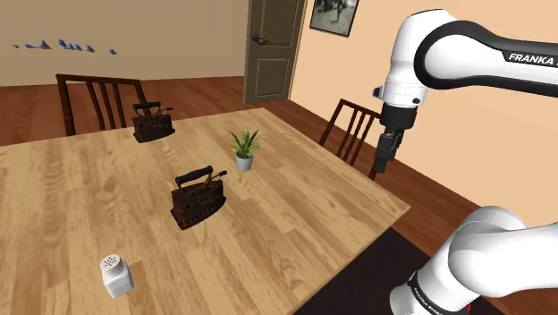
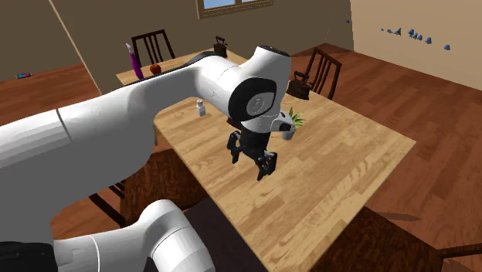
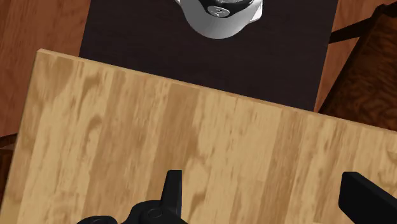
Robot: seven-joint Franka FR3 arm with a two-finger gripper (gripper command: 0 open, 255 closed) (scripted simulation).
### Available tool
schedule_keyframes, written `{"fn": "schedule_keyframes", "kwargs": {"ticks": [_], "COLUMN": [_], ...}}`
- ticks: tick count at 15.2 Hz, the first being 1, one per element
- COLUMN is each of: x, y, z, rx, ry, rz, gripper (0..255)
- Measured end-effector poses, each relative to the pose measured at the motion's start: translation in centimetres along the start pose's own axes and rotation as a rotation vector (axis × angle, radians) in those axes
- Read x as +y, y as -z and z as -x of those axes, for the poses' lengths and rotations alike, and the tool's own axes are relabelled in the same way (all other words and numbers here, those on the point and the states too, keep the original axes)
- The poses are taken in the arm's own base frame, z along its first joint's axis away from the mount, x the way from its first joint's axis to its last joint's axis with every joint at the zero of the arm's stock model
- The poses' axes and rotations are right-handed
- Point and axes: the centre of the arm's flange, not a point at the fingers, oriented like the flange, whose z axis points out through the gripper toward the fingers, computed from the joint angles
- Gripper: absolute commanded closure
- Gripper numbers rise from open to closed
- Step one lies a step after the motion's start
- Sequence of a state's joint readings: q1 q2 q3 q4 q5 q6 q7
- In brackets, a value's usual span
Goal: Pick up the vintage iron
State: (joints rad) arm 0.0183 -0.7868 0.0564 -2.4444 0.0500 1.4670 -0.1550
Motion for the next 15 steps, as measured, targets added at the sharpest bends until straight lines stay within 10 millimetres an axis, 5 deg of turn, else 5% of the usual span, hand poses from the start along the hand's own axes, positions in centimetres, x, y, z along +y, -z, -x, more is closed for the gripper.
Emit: {"fn": "schedule_keyframes", "kwargs": {"ticks": [3,15], "x": [-0.3,-5.8], "y": [0.1,-1.0], "z": [-1.5,-14.8], "rx": [0.007,0.077], "ry": [0.035,0.371], "rz": [0.006,0.062], "gripper": [0,0]}}
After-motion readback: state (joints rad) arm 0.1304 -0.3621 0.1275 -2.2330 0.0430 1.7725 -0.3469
